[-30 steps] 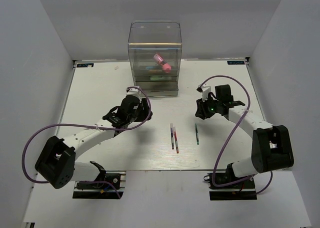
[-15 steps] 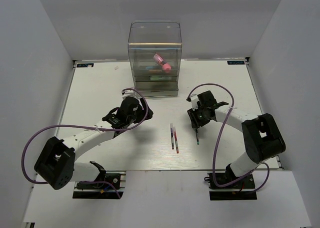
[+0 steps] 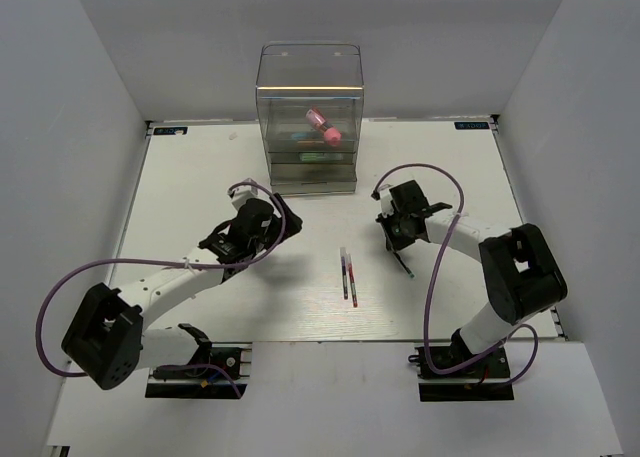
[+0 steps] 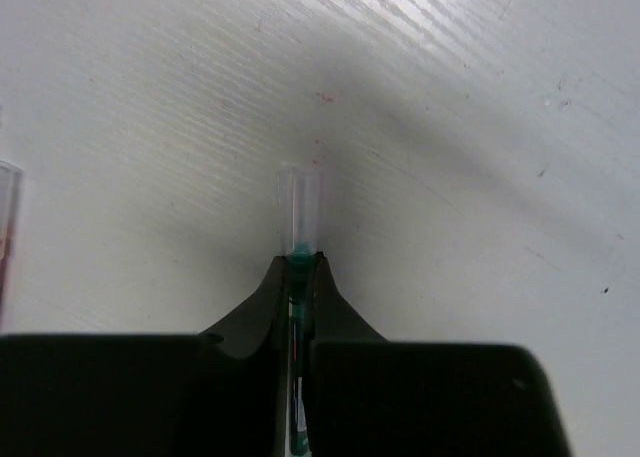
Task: Sort the stationery into containers
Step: Grab a piece of stationery with the right arm, then place the stationery into the container
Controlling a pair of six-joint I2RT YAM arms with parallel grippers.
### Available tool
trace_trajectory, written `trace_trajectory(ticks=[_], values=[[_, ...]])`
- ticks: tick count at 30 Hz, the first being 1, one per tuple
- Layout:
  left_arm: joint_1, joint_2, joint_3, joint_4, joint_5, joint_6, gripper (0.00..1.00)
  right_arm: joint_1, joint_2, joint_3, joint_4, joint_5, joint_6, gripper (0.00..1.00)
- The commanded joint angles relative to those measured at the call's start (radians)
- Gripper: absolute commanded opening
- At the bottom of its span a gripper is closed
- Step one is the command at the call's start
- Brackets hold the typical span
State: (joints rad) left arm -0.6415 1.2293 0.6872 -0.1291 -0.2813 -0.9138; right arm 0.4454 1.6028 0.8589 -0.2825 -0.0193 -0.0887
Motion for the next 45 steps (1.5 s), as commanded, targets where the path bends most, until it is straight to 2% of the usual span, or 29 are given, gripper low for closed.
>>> trace_trajectory(ticks=[1,3,8,11,12,13,14,16,20,21,22,25,28,31,33,38,39,41,42,45], values=[[0.008,-0.011,-0.024,-0.01,-0.013,-0.097,1.0,0.009,0.04,-0.026,-0.014,0.03,-0.057,0.0],[0.008,0.002,-0.025,-0.01,-0.003,-0.123,1.0,0.006,0.023,-0.021,0.023,-0.008,-0.094,0.0],[0.017,0.022,-0.034,-0.013,-0.002,-0.143,1.0,0.009,-0.066,0.072,0.138,-0.123,-0.343,0.0],[0.017,0.033,-0.009,-0.038,-0.002,-0.143,1.0,0.009,-0.075,0.144,0.183,-0.272,-0.509,0.0],[0.017,0.042,-0.009,-0.038,-0.002,-0.143,1.0,0.013,-0.064,0.219,0.177,-0.303,-0.537,0.0],[0.017,0.042,-0.009,-0.038,-0.002,-0.143,1.0,0.012,-0.052,0.253,0.164,-0.435,-0.568,0.0],[0.017,0.042,-0.018,-0.011,0.007,-0.152,1.0,0.012,-0.006,0.347,0.123,-0.47,-0.629,0.0],[0.017,0.018,-0.034,0.006,0.007,-0.163,1.0,0.016,0.035,0.42,0.071,-0.584,-0.672,0.0],[0.017,-0.028,-0.066,0.003,0.017,-0.22,1.0,0.027,0.19,0.651,-0.016,-0.701,-0.788,0.0],[0.017,-0.028,-0.075,-0.018,0.017,-0.243,1.0,0.027,0.227,0.702,-0.033,-0.711,-0.822,0.0],[0.017,-0.042,-0.075,-0.029,0.027,-0.255,0.96,0.032,0.267,0.748,-0.037,-0.732,-0.842,0.0],[0.017,-0.08,-0.121,0.034,0.044,-0.255,0.98,0.047,0.347,0.837,-0.055,-0.743,-0.904,0.0],[0.017,-0.112,-0.169,0.12,0.068,-0.219,1.0,0.056,0.402,0.864,-0.029,-0.754,-0.962,0.0],[0.017,-0.103,-0.169,0.141,0.106,-0.169,1.0,0.061,0.433,0.85,0.083,-0.742,-0.974,0.0],[0.017,-0.074,-0.14,0.123,0.142,-0.136,1.0,0.062,0.454,0.83,0.167,-0.732,-0.971,0.0],[0.017,0.045,-0.009,0.046,0.189,0.001,0.97,0.061,0.522,0.859,0.181,-0.726,-0.988,0.0],[0.017,0.073,0.004,0.037,0.201,0.021,0.92,0.059,0.526,0.864,0.174,-0.723,-0.988,0.0],[0.006,0.096,0.043,0.037,0.202,0.064,0.89,0.059,0.546,0.861,0.175,-0.717,-0.993,0.05],[0.006,0.107,0.054,0.037,0.215,0.073,0.87,0.055,0.549,0.856,0.186,-0.712,-0.991,0.12],[0.006,0.127,0.066,0.051,0.249,0.095,0.83,0.055,0.563,0.839,0.207,-0.702,-0.991,0.24]])
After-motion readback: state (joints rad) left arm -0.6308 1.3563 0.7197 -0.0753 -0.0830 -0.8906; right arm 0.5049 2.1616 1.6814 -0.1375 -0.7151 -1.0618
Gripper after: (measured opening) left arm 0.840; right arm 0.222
